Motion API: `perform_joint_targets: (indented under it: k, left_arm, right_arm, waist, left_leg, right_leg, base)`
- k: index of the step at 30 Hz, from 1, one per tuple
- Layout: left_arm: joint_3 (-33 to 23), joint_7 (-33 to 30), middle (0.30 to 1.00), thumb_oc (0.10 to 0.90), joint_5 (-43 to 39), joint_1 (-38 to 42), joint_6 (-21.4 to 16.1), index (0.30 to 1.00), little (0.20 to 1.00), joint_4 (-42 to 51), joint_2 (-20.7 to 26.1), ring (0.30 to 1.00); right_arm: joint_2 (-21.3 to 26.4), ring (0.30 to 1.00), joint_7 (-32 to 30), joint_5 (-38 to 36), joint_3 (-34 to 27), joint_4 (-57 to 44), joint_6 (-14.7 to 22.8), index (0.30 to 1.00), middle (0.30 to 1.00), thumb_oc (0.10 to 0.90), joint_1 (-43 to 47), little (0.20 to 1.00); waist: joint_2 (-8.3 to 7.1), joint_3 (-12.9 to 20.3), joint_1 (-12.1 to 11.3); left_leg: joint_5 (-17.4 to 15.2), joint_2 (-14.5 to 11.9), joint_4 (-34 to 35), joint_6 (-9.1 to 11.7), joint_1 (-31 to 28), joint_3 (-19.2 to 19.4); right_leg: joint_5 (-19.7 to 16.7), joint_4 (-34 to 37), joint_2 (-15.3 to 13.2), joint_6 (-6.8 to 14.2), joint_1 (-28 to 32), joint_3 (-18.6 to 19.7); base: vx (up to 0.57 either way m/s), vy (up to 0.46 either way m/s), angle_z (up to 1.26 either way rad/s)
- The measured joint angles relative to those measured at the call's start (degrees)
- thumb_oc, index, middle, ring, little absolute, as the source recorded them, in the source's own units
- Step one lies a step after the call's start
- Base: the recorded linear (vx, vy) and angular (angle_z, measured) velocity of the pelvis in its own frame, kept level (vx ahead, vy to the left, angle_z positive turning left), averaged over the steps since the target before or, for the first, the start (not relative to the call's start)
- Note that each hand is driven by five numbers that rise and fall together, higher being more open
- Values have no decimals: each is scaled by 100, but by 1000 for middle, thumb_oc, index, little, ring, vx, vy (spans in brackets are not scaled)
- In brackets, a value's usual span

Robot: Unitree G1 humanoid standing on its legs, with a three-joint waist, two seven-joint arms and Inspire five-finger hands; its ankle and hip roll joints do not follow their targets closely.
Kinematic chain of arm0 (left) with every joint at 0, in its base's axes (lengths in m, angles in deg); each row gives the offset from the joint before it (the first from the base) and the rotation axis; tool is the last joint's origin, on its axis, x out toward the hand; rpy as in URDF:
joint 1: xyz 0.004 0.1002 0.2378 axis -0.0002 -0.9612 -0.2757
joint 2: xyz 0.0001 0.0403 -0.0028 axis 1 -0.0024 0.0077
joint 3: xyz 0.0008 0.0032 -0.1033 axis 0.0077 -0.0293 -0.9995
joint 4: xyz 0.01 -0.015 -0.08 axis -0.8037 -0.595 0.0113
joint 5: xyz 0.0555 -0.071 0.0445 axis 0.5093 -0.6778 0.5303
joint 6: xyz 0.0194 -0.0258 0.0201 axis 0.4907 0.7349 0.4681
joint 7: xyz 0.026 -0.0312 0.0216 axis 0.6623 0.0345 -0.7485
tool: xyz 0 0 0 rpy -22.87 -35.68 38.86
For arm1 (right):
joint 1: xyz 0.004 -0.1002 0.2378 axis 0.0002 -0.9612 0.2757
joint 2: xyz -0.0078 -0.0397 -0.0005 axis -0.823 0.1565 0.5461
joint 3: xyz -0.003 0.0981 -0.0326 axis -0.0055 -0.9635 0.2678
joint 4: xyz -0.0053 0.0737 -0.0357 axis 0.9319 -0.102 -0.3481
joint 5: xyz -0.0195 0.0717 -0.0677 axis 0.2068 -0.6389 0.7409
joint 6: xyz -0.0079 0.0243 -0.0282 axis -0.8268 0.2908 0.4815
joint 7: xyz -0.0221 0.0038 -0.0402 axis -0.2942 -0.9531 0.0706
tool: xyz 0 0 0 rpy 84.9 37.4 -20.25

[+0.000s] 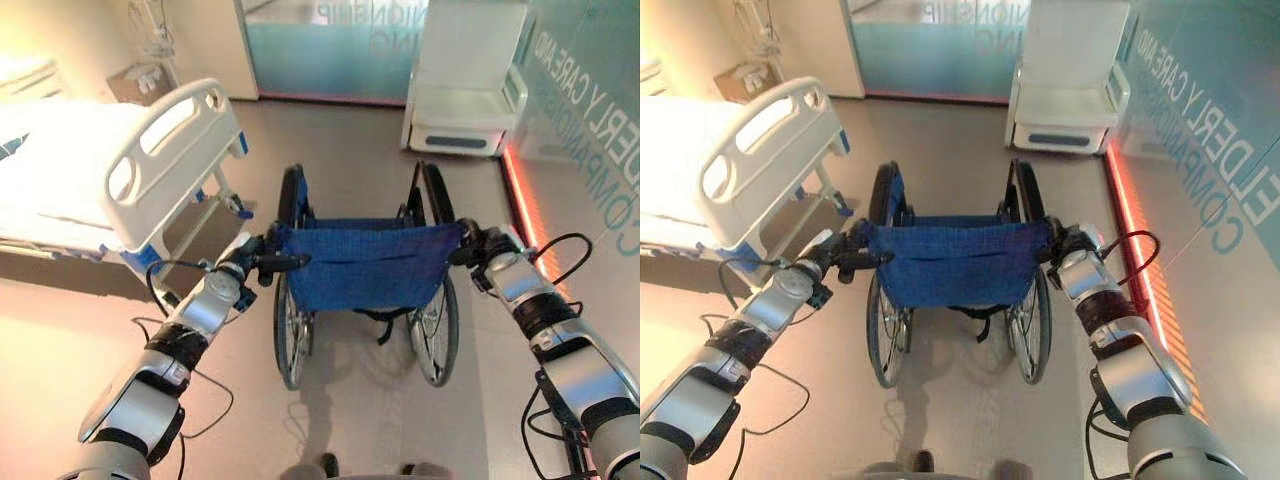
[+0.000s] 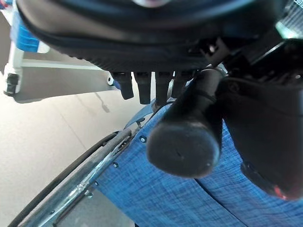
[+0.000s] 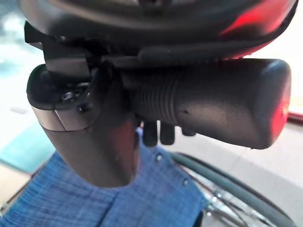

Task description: Push the wheelchair next to the bed

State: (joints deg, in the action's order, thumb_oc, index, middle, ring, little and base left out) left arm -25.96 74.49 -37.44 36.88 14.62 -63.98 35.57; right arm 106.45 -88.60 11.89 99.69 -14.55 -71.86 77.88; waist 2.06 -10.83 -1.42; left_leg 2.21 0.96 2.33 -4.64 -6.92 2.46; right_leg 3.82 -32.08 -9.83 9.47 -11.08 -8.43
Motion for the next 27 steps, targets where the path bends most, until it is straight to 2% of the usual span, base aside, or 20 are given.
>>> perform_joint_targets:
  k: [2, 4, 6, 8, 10, 13, 14, 15, 16, 17, 18, 19, 21, 22, 24, 25, 26, 27]
  left_arm:
    - [30, 92, 300, 400, 5, -28, 28, 300, 300, 8, 26, 300]
    - [29, 122, 300, 400, 6, -27, -10, 300, 300, -12, 39, 300]
    - [35, 123, 300, 400, 6, 11, -70, 300, 300, -71, 7, 300]
    - [29, 126, 300, 400, 6, 30, -126, 300, 300, -141, -84, 300]
    - [25, 117, 300, 400, 5, 23, -145, 300, 300, -144, -197, 300]
    - [-25, 101, 300, 400, -80, -201, -118, 300, 300, -46, -217, 300]
    - [-69, 92, 300, 400, -199, -343, -112, 300, 300, -19, -189, 300]
    - [-95, 76, 300, 400, -236, -415, -114, 300, 300, -29, -219, 300]
    - [-166, 22, 300, 400, -332, -550, -138, 300, 300, -35, -228, 300]
    - [-283, -11, 300, 400, -451, -660, -227, 300, 300, -31, -242, 300]
    - [-348, -66, 300, 400, -501, -736, -315, 300, 300, -20, -252, 300]
    - [-339, -92, 300, 400, -545, -756, -335, 300, 300, -15, -251, 300]
    - [-271, -132, 300, 400, -562, -874, -351, 300, 300, 8, -266, 300]
    - [-231, -190, 300, 400, -560, -957, -378, 300, 300, 52, -294, 300]
    - [-178, -303, 300, 400, -564, -1034, -475, 300, 300, 199, -360, 300]
    - [-182, -325, 300, 400, -571, -1063, -483, 300, 300, 284, -361, 300]
    - [-201, -385, 300, 400, -609, -1068, -484, 300, 300, 452, -360, 300]
    - [-216, -412, 300, 400, -624, -1064, -480, 300, 300, 537, -362, 300]
  right_arm:
    - [59, 300, -3, -6, -80, -306, -42, 300, 300, 400, -336, 300]
    - [23, 300, -3, 2, -180, -381, -117, 300, 300, 400, -386, 300]
    - [29, 300, -3, 16, -259, -362, -115, 300, 300, 400, -375, 300]
    - [68, 300, -2, 17, -281, -295, -94, 300, 300, 400, -321, 300]
    - [174, 300, 10, 12, -310, -295, -70, 300, 300, 400, -371, 300]
    - [187, 300, 57, 16, -304, -407, -50, 300, 300, 400, -570, 300]
    - [170, 300, 79, 13, -229, -426, -42, 300, 300, 400, -667, 300]
    - [156, 300, 79, 18, -205, -419, -25, 300, 300, 400, -700, 300]
    - [102, 300, 79, 19, -163, -413, 7, 300, 300, 400, -780, 300]
    - [77, 300, 78, 31, -170, -410, 58, 300, 300, 400, -843, 300]
    - [61, 300, 77, 18, -177, -424, 128, 300, 300, 400, -895, 300]
    - [55, 300, 77, 19, -179, -425, 161, 300, 300, 400, -919, 300]
    - [89, 300, 76, 68, -146, -422, 187, 300, 300, 400, -885, 300]
    - [128, 300, 76, 192, -109, -423, 210, 300, 300, 400, -883, 300]
    - [270, 300, 76, 236, -36, -389, 300, 300, 300, 400, -743, 300]
    - [319, 300, 76, 236, -8, -376, 308, 300, 300, 400, -696, 300]
    - [423, 300, 76, 239, -5, -377, 346, 300, 300, 400, -631, 300]
    - [489, 300, 76, 243, -5, -384, 373, 300, 300, 400, -621, 300]
  waist:
    - [-149, -21, 171]
    - [-238, -20, 356]
    - [-238, -18, 429]
    - [-236, -1, 536]
    - [-241, 103, 550]
    - [-310, 450, 558]
    - [-358, 593, 542]
    - [-287, 622, 546]
    - [-336, 757, 500]
    - [-287, 757, 390]
    - [-423, 780, 262]
    - [-497, 775, 198]
    - [-553, 749, 153]
    - [-567, 718, 127]
    - [-549, 556, -7]
    - [-531, 535, -48]
    - [-463, 416, -152]
    - [-385, 321, -172]
  left_leg:
    - [-37, 80, -19, -51, -50, -252]
    - [-50, 101, -17, -70, -35, -213]
    - [-53, 102, -5, -67, -4, -199]
    - [-87, 69, -3, -14, -3, -213]
    - [-121, -15, 11, 41, 16, -205]
    - [-249, -133, -84, 256, 93, -176]
    - [-314, -226, -133, 496, 61, -74]
    - [-359, -394, -231, 637, 70, 41]
    - [-538, -615, -707, 821, 218, 323]
    - [-723, -764, -1139, 1008, 336, 435]
    - [-717, -792, -1724, 1047, 612, 582]
    - [-617, -785, -2102, 1013, 789, 633]
    - [-538, -748, -2842, 938, 1164, 577]
    - [-594, -590, -2759, 907, 1189, 523]
    - [-566, -207, -2036, 897, 1279, 569]
    - [-552, -123, -1631, 925, 1331, 561]
    - [-462, -62, -901, 1002, 1365, 548]
    - [-375, -101, -587, 1066, 1367, 531]
  right_leg:
    - [43, 689, -25, -34, -139, 49]
    - [20, 1525, -72, -5, -225, 0]
    - [-36, 1931, -54, 75, -368, 28]
    - [-36, 1791, -41, 69, -416, 30]
    - [-3, 1325, 64, 9, -373, 41]
    - [139, 1412, 314, -227, -48, 97]
    - [11, 1744, 452, -563, 190, 124]
    - [103, 1731, 601, -681, 252, 55]
    - [174, 1707, 692, -862, 291, -26]
    - [286, 1596, 792, -1028, 316, -165]
    - [346, 1595, 782, -1113, 329, -124]
    - [367, 1632, 757, -1148, 372, -117]
    - [350, 1804, 763, -1148, 673, -110]
    - [330, 1967, 748, -1148, 809, 54]
    - [151, 2431, 770, -1143, 1152, 278]
    - [62, 2632, 804, -1134, 1225, 358]
    - [-56, 2939, 916, -1014, 1403, 513]
    - [-89, 3086, 1008, -968, 1544, 563]
  base:
    - [340, -162, 65]
    - [392, -206, 64]
    - [528, -291, 46]
    - [434, -286, 53]
    - [471, -386, 52]
    - [328, -291, 30]
    - [296, -274, 21]
    - [438, -373, 26]
    - [325, -232, 17]
    - [433, -277, 4]
    - [267, -129, -6]
    - [253, -87, 5]
    - [351, -20, 21]
    - [532, 43, 24]
    - [553, 66, 12]
    - [571, 96, -13]
    - [407, 81, -16]
    - [586, 155, -25]
